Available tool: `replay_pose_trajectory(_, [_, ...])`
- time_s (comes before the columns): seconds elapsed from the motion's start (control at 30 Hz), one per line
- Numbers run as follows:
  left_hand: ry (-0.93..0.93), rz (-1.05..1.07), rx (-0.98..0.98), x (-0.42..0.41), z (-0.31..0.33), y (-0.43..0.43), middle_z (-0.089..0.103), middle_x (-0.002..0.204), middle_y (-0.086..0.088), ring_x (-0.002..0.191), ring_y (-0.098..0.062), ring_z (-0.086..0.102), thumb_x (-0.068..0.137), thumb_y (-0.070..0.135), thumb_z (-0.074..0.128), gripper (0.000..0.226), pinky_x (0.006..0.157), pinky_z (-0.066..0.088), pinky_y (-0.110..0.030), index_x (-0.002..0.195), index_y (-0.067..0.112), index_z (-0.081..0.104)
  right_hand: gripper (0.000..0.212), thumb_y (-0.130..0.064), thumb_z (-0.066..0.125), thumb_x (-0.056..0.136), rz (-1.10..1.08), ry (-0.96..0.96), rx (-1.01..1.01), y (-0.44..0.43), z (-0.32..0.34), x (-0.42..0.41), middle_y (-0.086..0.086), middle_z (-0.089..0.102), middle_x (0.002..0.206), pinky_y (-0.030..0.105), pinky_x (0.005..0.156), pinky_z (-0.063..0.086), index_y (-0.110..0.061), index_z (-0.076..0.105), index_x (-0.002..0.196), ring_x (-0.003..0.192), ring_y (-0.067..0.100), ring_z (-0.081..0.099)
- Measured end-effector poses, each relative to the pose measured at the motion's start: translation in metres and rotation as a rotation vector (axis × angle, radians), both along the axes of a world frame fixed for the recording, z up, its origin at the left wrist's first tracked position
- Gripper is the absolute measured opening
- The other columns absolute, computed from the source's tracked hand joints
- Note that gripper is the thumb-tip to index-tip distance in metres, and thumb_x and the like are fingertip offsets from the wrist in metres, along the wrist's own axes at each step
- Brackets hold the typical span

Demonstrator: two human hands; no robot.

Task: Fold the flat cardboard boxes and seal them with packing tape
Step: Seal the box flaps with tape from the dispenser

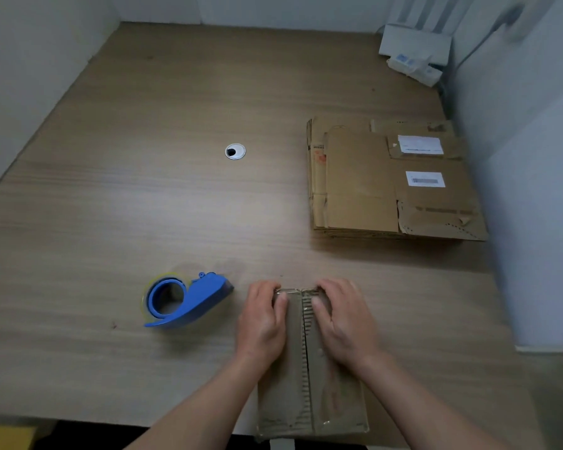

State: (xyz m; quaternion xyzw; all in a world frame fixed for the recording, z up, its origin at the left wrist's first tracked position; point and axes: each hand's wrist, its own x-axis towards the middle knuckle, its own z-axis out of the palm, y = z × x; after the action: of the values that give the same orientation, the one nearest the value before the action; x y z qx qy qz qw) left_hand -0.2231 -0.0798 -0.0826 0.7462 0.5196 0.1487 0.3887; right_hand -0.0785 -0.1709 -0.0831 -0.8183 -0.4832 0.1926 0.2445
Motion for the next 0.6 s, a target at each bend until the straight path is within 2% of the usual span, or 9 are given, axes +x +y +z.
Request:
replay_pose_trajectory(0.03, [0.005, 0.037, -0.033, 0.003, 0.0, 0.003, 0.057, 0.093, 0.006, 0.09, -0.014, 0.054, 0.1, 0.037, 0.045, 0.021, 0.074, 0.038, -0.03, 0.088, 0.026, 0.059, 0.041, -0.048, 0.038, 0.095, -0.048, 0.024, 0.004, 0.007, 0.0, 0.004, -0.001, 0.061, 0.109, 0.03, 0.097, 0.039, -0.02, 0.066, 0.107, 0.108, 0.019, 0.05])
replay_pose_trajectory(0.1, [0.013, 0.11, -0.082, 0.005, 0.0, 0.007, 0.057, 0.077, 0.004, 0.079, -0.018, 0.055, 0.101, 0.038, 0.048, 0.033, 0.065, 0.035, -0.032, 0.07, 0.025, 0.052, 0.029, -0.04, 0.046, 0.099, -0.126, 0.076, -0.005, 0.017, 0.001, 0.009, -0.003, 0.057, 0.084, 0.033, 0.075, 0.036, -0.022, 0.06, 0.08, 0.087, 0.022, 0.053])
replay_pose_trajectory(0.23, [0.001, 0.222, -0.192, 0.014, 0.009, 0.013, 0.058, 0.066, -0.001, 0.069, -0.021, 0.056, 0.099, 0.036, 0.051, 0.041, 0.059, 0.043, -0.036, 0.065, 0.014, 0.056, 0.047, -0.029, 0.06, 0.098, -0.287, 0.288, -0.001, 0.018, -0.001, 0.014, -0.006, 0.044, 0.052, 0.036, 0.057, 0.029, -0.018, 0.041, 0.056, 0.058, 0.015, 0.044])
replay_pose_trajectory(0.3, [0.114, 0.217, -0.2, 0.017, 0.012, 0.016, 0.065, 0.078, -0.001, 0.08, -0.021, 0.061, 0.096, 0.033, 0.05, 0.037, 0.071, 0.053, -0.04, 0.068, 0.013, 0.062, 0.048, -0.028, 0.06, 0.098, -0.311, 0.326, -0.002, 0.018, -0.004, 0.014, -0.004, 0.043, 0.05, 0.037, 0.058, 0.031, -0.014, 0.041, 0.057, 0.056, 0.016, 0.043])
replay_pose_trajectory(0.37, [0.281, 0.051, 0.092, 0.016, 0.014, 0.019, 0.066, 0.121, -0.001, 0.116, -0.024, 0.058, 0.094, 0.036, 0.046, 0.031, 0.095, 0.052, -0.041, 0.083, 0.02, 0.07, 0.045, -0.031, 0.057, 0.1, -0.304, 0.327, 0.008, 0.018, -0.005, 0.014, -0.001, 0.047, 0.054, 0.038, 0.059, 0.036, -0.01, 0.046, 0.061, 0.059, 0.021, 0.048])
replay_pose_trajectory(0.4, [0.271, -0.102, 0.24, 0.016, 0.013, 0.017, 0.061, 0.134, -0.002, 0.127, -0.027, 0.052, 0.094, 0.038, 0.043, 0.033, 0.101, 0.046, -0.044, 0.095, 0.022, 0.072, 0.045, -0.033, 0.055, 0.1, -0.292, 0.322, 0.013, 0.018, -0.005, 0.014, 0.0, 0.049, 0.056, 0.039, 0.06, 0.038, -0.009, 0.048, 0.063, 0.061, 0.023, 0.051])
replay_pose_trajectory(0.43, [0.237, -0.279, 0.35, 0.017, 0.009, 0.015, 0.06, 0.136, -0.002, 0.129, -0.028, 0.052, 0.094, 0.04, 0.041, 0.036, 0.103, 0.043, -0.045, 0.104, 0.024, 0.071, 0.045, -0.035, 0.053, 0.1, -0.279, 0.317, 0.018, 0.018, -0.006, 0.014, -0.001, 0.05, 0.058, 0.039, 0.06, 0.039, -0.01, 0.049, 0.064, 0.062, 0.024, 0.051])
replay_pose_trajectory(0.5, [0.266, -0.512, 0.357, 0.02, 0.008, 0.014, 0.069, 0.118, 0.004, 0.111, -0.022, 0.062, 0.097, 0.047, 0.033, 0.04, 0.096, 0.045, -0.041, 0.109, 0.029, 0.068, 0.046, -0.043, 0.046, 0.098, -0.256, 0.294, 0.02, 0.018, -0.006, 0.014, 0.001, 0.051, 0.06, 0.039, 0.06, 0.037, -0.012, 0.048, 0.063, 0.063, 0.025, 0.051])
replay_pose_trajectory(0.6, [0.477, -0.472, 0.336, 0.032, 0.013, 0.017, 0.071, 0.095, 0.008, 0.087, -0.019, 0.063, 0.098, 0.053, 0.024, 0.049, 0.082, 0.045, -0.036, 0.099, 0.027, 0.066, 0.05, -0.048, 0.039, 0.093, -0.261, 0.307, 0.033, 0.019, -0.008, 0.014, 0.007, 0.056, 0.063, 0.04, 0.061, 0.039, -0.008, 0.052, 0.065, 0.065, 0.027, 0.053])
